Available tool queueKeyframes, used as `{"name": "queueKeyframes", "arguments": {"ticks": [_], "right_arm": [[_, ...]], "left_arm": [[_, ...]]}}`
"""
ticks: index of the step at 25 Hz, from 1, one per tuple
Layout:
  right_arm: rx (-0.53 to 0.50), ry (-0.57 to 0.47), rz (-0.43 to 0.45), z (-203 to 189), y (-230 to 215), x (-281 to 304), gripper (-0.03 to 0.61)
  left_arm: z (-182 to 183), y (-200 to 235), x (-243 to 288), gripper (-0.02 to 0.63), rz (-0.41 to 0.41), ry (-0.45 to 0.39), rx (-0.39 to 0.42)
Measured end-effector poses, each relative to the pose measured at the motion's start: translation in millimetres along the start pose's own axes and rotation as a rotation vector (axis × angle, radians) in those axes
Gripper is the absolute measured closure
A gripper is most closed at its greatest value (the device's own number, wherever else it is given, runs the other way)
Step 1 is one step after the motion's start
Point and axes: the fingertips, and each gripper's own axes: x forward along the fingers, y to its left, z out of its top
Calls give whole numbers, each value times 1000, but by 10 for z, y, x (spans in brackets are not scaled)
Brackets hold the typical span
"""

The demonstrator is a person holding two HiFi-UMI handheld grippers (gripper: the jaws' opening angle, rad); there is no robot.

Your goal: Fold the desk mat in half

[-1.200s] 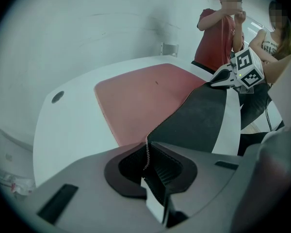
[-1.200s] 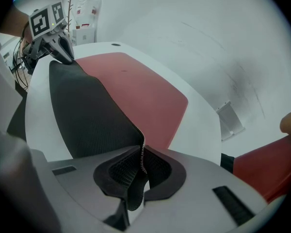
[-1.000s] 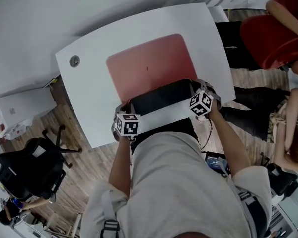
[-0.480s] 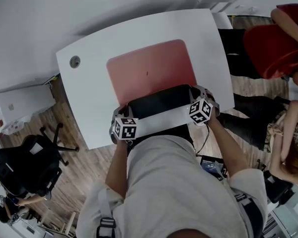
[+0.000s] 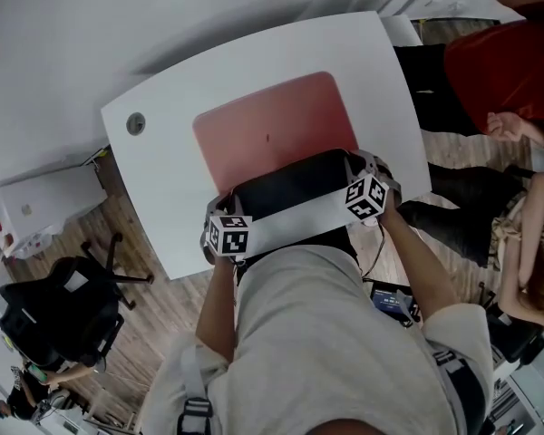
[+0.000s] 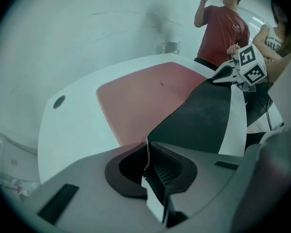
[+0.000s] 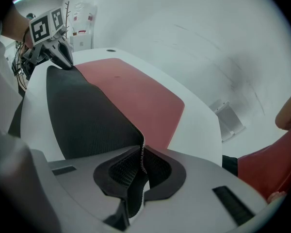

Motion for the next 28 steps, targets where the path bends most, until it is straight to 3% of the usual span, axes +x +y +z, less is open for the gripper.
{"name": "queueKeyframes", "arguments": {"ticks": [28], "right_arm": [[14, -3, -13, 121, -131, 100, 525]], "left_arm": [[152, 143, 74, 580, 6, 4, 6]]}}
